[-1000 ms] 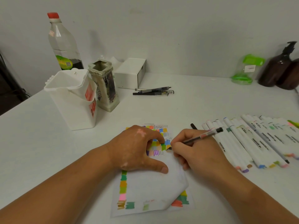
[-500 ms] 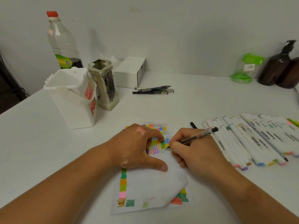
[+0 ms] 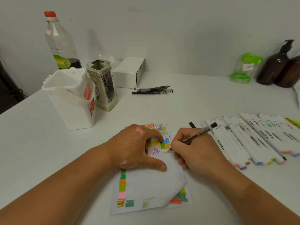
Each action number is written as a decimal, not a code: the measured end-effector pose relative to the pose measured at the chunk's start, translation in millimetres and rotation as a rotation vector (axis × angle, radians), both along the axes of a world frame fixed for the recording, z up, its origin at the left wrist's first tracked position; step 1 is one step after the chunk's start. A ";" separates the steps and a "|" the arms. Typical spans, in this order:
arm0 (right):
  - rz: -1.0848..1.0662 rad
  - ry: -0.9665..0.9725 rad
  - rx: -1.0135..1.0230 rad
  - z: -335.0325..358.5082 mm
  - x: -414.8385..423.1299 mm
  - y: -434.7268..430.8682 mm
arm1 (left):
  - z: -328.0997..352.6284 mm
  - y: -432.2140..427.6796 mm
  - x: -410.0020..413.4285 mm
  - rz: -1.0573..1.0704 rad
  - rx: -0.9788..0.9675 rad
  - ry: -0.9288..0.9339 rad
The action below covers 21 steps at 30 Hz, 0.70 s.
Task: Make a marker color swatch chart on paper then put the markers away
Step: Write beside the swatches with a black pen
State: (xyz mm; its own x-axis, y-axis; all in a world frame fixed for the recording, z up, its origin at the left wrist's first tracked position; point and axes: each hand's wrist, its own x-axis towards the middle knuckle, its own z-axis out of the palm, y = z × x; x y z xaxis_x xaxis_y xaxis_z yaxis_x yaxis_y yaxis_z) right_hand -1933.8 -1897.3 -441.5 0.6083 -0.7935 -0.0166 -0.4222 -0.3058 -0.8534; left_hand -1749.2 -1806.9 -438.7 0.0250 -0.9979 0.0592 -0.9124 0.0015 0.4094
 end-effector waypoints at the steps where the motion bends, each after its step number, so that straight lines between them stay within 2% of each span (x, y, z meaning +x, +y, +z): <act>1: -0.010 0.004 -0.012 0.1 0.0 0.2 | -0.7 -0.4 0.5 0.004 0.001 -0.009; 5: -0.070 0.027 -0.114 0.3 -0.8 1.5 | -3.1 -0.6 2.2 0.005 0.001 -0.031; 7: -0.163 -0.072 -0.138 1.6 -2.7 -0.3 | -2.8 -0.3 2.5 -0.007 0.000 -0.062; 9: -0.215 -0.246 -0.045 5.6 -5.6 -3.5 | -1.8 -0.5 3.6 0.014 0.000 -0.052; 11: -0.207 -0.377 0.065 10.6 -8.7 -6.2 | 1.8 -0.7 4.8 0.056 -0.012 0.073; 14: -0.157 -0.463 0.114 13.9 -12.6 -9.1 | 6.2 0.4 5.6 0.088 -0.091 0.282; 18: -0.110 -0.559 0.200 16.6 -14.6 -10.6 | 4.6 1.4 4.3 0.107 -0.176 0.379; 21: -0.086 -0.663 0.316 19.5 -16.1 -12.5 | 3.5 -0.3 1.9 0.174 -0.180 0.613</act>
